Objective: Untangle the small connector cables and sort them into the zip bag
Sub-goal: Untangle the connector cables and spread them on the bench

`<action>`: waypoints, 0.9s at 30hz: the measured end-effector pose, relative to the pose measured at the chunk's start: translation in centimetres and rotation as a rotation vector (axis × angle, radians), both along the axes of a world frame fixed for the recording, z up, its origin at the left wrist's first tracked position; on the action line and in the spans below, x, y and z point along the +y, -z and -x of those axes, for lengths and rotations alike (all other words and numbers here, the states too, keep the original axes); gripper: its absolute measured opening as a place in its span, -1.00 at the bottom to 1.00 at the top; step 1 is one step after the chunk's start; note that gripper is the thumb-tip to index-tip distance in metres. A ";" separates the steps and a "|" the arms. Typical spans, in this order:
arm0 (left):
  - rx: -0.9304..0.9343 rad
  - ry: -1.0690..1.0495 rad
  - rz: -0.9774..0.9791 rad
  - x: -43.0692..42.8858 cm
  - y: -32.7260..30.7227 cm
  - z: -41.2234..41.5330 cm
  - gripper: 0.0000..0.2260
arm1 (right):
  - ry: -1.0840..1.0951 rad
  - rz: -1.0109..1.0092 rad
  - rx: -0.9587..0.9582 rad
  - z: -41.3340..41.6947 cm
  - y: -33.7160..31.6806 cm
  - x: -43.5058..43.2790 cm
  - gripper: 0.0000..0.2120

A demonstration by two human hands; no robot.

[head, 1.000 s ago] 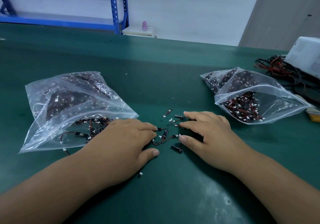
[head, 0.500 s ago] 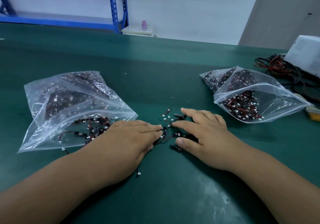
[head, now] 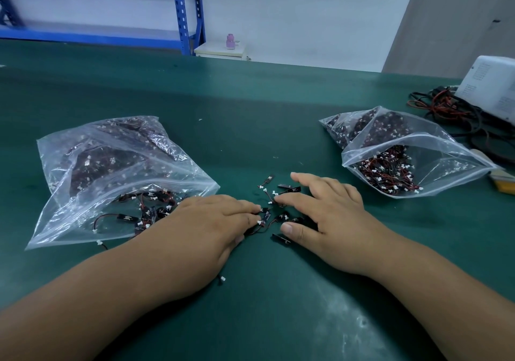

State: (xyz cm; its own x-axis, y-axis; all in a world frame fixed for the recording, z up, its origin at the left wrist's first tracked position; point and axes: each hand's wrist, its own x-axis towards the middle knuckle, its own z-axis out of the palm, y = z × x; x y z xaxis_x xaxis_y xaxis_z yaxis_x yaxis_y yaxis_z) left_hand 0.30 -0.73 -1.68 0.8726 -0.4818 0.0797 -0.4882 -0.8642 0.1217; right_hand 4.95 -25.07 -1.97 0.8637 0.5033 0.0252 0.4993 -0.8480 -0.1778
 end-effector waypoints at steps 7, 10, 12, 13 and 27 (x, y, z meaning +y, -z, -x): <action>0.053 0.010 -0.051 0.1 -0.1 -0.2 -0.57 | 0.035 -0.067 -0.004 -0.3 0.2 0.2 -0.41; 0.071 0.018 -0.086 0.2 -0.2 -0.4 -0.56 | 0.058 -0.085 -0.033 -0.5 0.5 0.3 -0.41; 0.079 0.024 -0.102 0.2 -0.3 -0.4 -0.55 | 0.066 -0.103 -0.030 -0.7 0.6 0.4 -0.38; 0.081 0.028 -0.103 0.1 -0.3 -0.4 -0.55 | 0.069 -0.111 -0.017 -0.9 0.7 0.4 -0.37; 0.080 0.049 -0.111 0.0 -0.7 -0.5 -0.56 | 0.080 -0.204 0.055 -2.2 1.2 1.7 -0.46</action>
State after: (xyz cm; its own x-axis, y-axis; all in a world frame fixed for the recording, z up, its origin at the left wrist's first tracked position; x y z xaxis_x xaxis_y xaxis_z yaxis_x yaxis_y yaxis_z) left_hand 0.77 -0.74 -0.98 0.8491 -0.5263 -0.0454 -0.5231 -0.8496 0.0672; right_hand 7.16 -23.32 -3.15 0.9037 0.4222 0.0709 0.4164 -0.8284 -0.3747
